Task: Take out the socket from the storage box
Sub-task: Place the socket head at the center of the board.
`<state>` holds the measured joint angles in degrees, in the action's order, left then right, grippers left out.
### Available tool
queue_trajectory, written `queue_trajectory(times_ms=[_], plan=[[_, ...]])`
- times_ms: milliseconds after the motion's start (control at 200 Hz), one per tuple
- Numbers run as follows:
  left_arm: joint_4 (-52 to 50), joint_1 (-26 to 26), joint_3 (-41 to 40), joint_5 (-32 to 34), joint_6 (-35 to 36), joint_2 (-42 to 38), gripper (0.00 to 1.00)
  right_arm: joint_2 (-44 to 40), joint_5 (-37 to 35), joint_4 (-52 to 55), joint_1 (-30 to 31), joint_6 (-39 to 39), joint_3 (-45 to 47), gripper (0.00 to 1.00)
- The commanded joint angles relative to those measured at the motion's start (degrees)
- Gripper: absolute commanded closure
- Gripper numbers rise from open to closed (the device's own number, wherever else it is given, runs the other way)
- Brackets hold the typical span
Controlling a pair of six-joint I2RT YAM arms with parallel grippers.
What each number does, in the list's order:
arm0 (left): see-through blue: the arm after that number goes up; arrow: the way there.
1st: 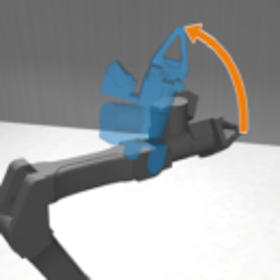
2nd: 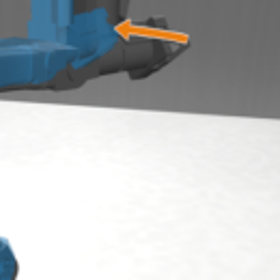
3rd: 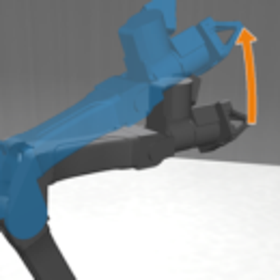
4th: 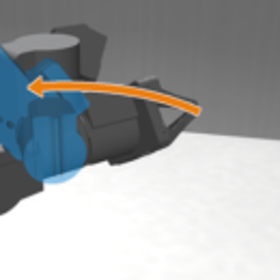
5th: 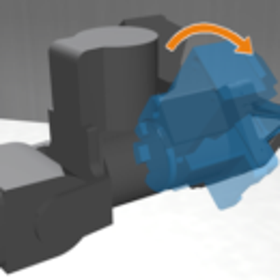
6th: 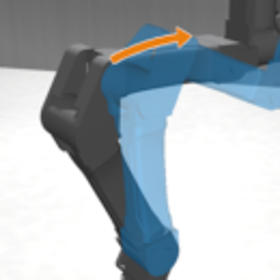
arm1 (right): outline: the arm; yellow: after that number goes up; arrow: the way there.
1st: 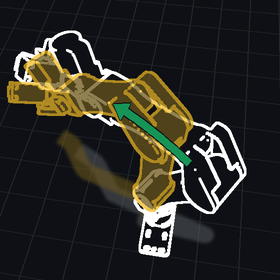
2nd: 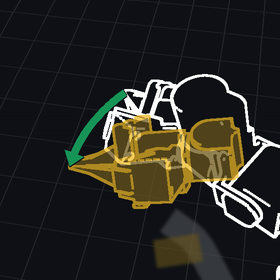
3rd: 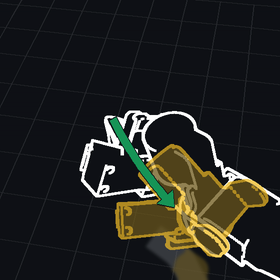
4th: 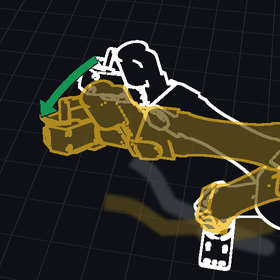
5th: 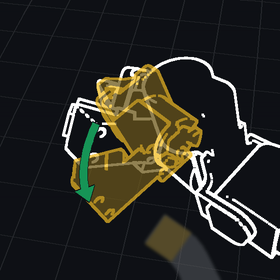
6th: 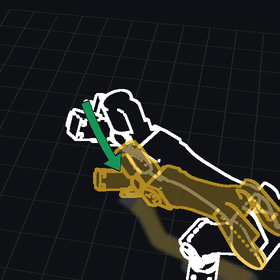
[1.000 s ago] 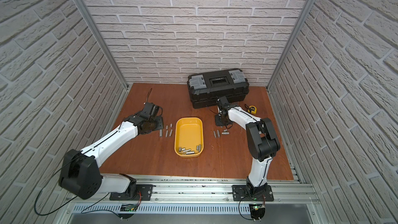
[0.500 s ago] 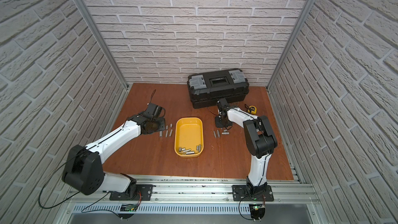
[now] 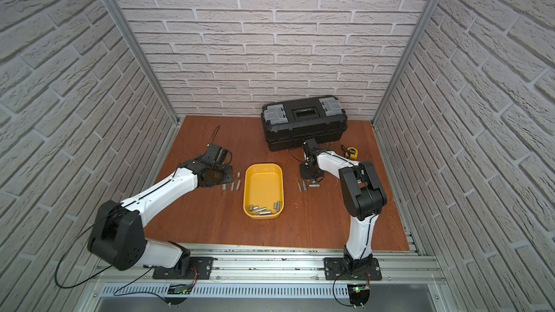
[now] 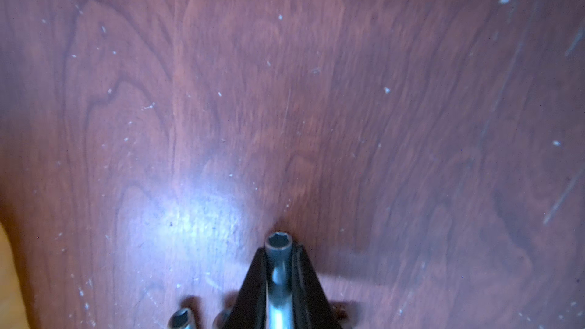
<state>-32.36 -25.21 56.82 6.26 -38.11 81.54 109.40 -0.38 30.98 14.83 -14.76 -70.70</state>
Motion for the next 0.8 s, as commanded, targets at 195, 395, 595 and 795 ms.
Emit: queue_trajectory(times_ms=[195,395,595,795], plan=[[1.7,-0.6,-0.3,-4.1,1.7,-1.3,0.45,-1.4,0.5,0.5,-0.2,-0.3,1.0,0.72],[3.4,-0.8,-1.0,-9.3,3.5,-2.5,0.45,-4.8,0.2,2.1,-0.2,0.0,0.7,0.62],[3.1,-0.8,-1.6,-13.3,3.7,-2.2,0.46,-10.7,1.5,3.7,-0.1,0.1,1.2,0.59],[3.3,-2.7,-2.4,-15.8,2.2,-0.3,0.47,-16.1,5.7,7.1,1.7,1.8,1.7,0.57]])
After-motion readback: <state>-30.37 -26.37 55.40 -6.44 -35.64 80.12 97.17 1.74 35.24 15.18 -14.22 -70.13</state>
